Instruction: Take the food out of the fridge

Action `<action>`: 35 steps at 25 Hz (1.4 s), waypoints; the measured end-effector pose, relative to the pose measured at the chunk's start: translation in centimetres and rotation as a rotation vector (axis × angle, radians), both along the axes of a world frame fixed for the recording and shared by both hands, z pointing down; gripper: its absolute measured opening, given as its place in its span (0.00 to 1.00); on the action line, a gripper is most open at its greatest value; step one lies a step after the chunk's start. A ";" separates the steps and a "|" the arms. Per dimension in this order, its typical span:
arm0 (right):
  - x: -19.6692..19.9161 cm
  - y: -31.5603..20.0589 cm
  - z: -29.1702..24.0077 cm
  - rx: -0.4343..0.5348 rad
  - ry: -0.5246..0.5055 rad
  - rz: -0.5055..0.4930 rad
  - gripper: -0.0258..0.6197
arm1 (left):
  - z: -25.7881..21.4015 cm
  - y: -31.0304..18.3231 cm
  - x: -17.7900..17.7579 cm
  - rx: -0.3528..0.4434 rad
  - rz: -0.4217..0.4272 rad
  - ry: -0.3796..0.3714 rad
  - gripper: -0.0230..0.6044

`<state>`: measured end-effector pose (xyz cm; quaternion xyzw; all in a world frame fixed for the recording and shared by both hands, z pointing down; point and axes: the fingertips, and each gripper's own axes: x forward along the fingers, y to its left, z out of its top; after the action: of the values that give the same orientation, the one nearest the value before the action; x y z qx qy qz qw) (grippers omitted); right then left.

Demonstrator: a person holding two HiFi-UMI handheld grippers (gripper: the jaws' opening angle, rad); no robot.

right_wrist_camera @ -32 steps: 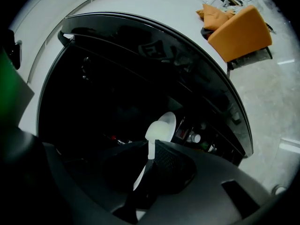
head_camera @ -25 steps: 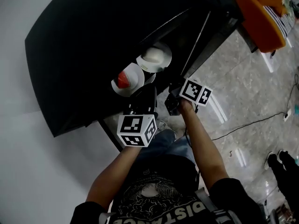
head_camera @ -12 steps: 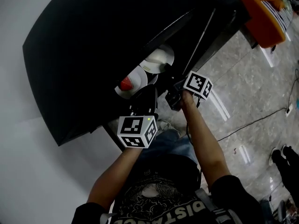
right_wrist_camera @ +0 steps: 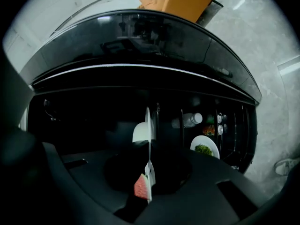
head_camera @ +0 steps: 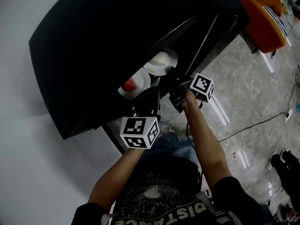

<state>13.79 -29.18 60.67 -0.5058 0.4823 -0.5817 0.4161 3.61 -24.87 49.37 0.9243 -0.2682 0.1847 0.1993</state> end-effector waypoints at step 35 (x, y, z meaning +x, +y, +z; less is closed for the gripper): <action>0.5 17.9 -19.5 0.086 0.050 -0.221 0.06 | -11.1 7.9 -1.7 0.171 -0.244 0.085 0.04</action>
<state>14.27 -11.27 41.14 -0.4455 0.5701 -0.5899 0.3585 1.89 -16.96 38.26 0.9054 -0.3846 0.0962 0.1520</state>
